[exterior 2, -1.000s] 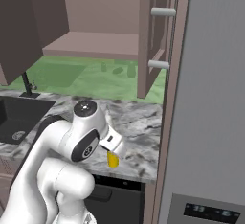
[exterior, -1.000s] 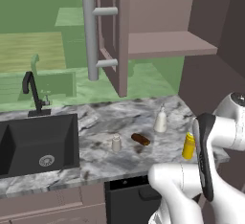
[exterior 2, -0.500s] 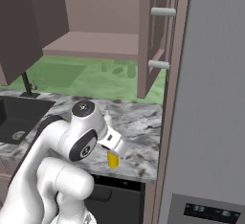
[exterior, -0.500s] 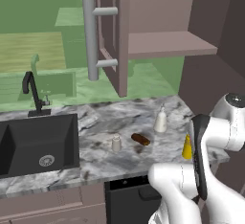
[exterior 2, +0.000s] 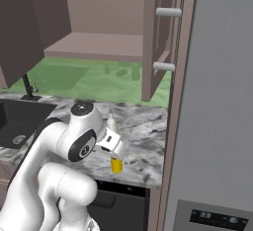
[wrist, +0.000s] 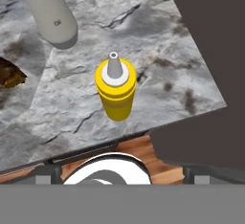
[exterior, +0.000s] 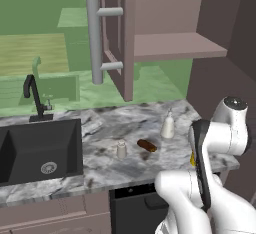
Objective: There are various items on the counter. Only move the condiments/shakers into the cabinet.
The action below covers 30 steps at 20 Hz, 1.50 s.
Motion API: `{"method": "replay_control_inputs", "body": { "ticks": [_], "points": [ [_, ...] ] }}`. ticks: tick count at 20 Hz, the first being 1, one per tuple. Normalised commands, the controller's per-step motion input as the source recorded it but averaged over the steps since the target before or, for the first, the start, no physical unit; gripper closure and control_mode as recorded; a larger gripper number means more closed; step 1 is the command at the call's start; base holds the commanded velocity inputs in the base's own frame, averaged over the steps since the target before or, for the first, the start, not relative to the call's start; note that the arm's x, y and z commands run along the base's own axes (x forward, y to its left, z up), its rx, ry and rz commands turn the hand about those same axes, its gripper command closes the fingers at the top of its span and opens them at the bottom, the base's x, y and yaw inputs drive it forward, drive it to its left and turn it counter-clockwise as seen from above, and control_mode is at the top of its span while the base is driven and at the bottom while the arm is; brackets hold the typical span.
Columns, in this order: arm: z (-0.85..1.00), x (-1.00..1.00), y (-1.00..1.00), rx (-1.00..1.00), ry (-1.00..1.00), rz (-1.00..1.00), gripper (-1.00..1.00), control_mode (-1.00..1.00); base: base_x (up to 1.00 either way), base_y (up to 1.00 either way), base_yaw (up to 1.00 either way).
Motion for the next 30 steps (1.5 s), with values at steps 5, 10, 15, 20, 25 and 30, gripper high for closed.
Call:
{"method": "replay_control_inputs", "body": {
  "ticks": [5,10,15,20,25,30],
  "points": [
    [-0.42,0.0,0.0,-0.07,-0.07,0.0,-1.0,-1.0,0.0,0.0,0.0],
    [-0.35,0.0,0.0,-0.03,-0.12,0.0,-1.0,-1.0,0.0,0.0,0.0],
    [-0.27,0.0,0.0,0.0,-0.18,0.0,-1.0,-1.0,0.0,0.0,0.0],
    [-0.24,0.0,0.0,0.0,-0.2,0.0,-1.0,-1.0,0.0,0.0,0.0],
    [-0.27,0.0,0.18,0.0,-0.15,0.01,-1.0,-1.0,0.0,0.0,0.0],
    [-0.27,0.0,0.31,0.0,-0.08,0.01,-1.0,-1.0,0.0,0.0,0.0]
  ]
}}
